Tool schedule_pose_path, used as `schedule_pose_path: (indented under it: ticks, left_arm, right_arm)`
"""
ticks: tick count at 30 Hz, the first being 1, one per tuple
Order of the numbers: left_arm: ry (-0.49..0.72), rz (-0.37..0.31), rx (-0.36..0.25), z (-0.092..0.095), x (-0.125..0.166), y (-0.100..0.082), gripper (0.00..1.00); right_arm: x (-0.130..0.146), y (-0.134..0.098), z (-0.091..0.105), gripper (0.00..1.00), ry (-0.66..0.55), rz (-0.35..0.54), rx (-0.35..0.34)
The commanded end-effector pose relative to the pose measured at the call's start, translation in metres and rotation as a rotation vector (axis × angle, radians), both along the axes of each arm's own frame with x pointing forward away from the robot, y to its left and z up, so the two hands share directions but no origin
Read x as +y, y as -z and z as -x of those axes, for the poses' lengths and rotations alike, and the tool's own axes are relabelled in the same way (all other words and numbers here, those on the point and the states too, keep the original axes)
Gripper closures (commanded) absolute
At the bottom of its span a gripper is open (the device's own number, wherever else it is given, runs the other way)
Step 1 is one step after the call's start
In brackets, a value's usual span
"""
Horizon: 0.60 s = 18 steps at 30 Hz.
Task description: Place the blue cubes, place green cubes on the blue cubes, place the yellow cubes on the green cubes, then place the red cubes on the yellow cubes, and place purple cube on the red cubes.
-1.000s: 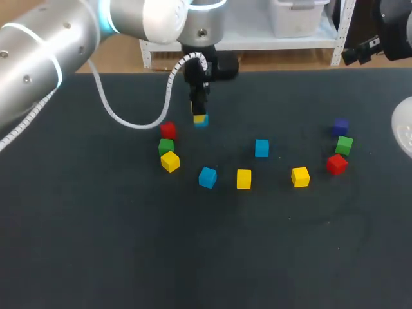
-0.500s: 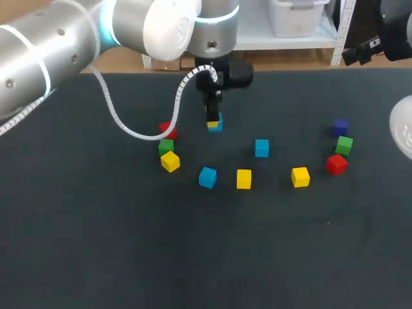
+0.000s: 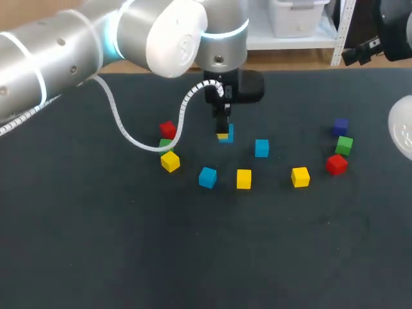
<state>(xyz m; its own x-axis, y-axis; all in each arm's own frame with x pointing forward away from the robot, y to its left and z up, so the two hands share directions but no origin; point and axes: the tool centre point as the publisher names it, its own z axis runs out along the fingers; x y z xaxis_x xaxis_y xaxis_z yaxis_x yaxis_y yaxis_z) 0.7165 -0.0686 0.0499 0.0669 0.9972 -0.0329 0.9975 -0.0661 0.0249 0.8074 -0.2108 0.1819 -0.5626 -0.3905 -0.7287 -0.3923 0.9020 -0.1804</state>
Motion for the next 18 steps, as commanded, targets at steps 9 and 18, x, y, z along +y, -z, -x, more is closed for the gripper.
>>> schedule_pose_path:
  ticks: [9, 18]
  left_arm:
    - [-0.019, -0.017, 0.017, 0.007, -0.022, 0.017, 1.00]
    - [-0.025, -0.017, 0.000, 0.004, -0.034, 0.031, 1.00]
  right_arm:
    - [0.000, 0.000, 0.001, 0.00, 0.003, 0.002, -0.002]
    - [0.000, 0.000, 0.001, 0.00, 0.003, 0.002, -0.002]
